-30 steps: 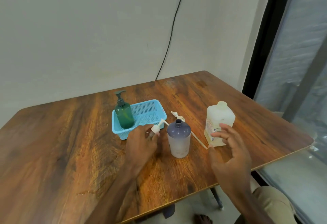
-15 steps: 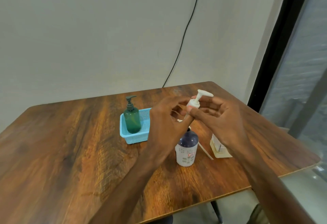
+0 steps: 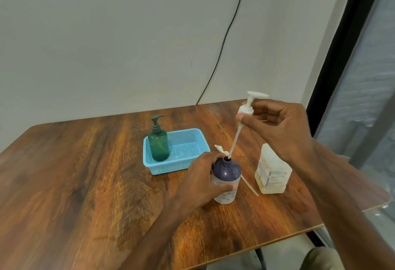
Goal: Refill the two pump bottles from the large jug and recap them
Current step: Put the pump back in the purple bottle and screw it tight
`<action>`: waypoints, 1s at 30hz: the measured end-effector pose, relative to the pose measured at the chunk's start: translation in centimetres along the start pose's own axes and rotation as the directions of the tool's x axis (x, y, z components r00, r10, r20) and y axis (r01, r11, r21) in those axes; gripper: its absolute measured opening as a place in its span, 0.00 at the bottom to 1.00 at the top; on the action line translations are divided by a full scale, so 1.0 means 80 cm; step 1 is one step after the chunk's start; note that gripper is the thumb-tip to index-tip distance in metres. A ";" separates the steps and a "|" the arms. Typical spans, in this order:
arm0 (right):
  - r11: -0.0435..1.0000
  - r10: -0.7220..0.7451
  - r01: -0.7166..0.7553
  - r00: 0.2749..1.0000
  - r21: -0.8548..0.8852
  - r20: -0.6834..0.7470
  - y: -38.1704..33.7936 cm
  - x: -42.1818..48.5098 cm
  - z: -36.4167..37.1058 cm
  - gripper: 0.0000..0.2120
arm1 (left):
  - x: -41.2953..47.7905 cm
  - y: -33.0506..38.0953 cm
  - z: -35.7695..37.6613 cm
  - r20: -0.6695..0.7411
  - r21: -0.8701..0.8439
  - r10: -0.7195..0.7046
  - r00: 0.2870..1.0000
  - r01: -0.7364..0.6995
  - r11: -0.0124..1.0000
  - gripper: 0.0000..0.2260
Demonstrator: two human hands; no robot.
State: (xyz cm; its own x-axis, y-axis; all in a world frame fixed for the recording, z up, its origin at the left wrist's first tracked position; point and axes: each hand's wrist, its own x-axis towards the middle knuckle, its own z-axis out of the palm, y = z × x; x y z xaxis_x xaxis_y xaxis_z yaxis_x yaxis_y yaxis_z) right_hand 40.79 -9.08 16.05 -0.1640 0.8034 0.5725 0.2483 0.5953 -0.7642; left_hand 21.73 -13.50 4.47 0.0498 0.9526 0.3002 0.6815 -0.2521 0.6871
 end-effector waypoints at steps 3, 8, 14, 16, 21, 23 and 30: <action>0.998 0.044 -0.043 0.999 -0.048 0.025 0.013 -0.008 0.014 0.16 | 0.001 -0.004 0.000 0.005 -0.009 -0.008 1.000 0.008 1.000 0.35; 0.973 0.178 -0.150 0.972 -0.176 0.155 0.052 -0.035 0.045 0.18 | 0.000 -0.002 0.000 -0.028 -0.034 0.009 1.000 -0.010 0.999 0.32; 0.903 0.326 -0.290 0.943 -0.317 0.067 0.080 -0.070 0.062 0.23 | 0.002 -0.006 0.003 -0.045 -0.041 0.020 0.999 -0.022 0.999 0.30; 0.902 0.335 -0.309 0.941 -0.301 0.039 0.080 -0.073 0.064 0.21 | 0.001 -0.005 -0.002 -0.001 -0.040 0.022 1.000 -0.022 0.999 0.30; 0.922 0.335 -0.314 0.940 -0.225 0.061 0.077 -0.081 0.068 0.15 | 0.004 -0.003 -0.030 0.035 -0.127 0.014 0.999 -0.009 0.992 0.36; 0.951 0.268 -0.246 0.958 -0.184 0.105 0.081 -0.085 0.064 0.16 | 0.009 0.002 -0.031 -0.014 -0.131 0.001 1.000 -0.003 0.991 0.31; 0.911 0.404 -0.369 0.888 -0.183 0.218 0.110 -0.094 0.082 0.31 | 0.027 0.009 -0.007 -0.219 -0.098 -0.001 0.976 -0.021 0.995 0.14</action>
State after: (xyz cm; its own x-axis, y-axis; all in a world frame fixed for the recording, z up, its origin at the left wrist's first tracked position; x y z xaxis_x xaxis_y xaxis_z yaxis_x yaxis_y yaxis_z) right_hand 37.95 -9.74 3.05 -0.2539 0.9578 0.1347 0.4618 0.2424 -0.8532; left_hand 21.93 -11.74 6.01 -0.1118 0.8925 0.4370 0.6051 -0.2876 0.7424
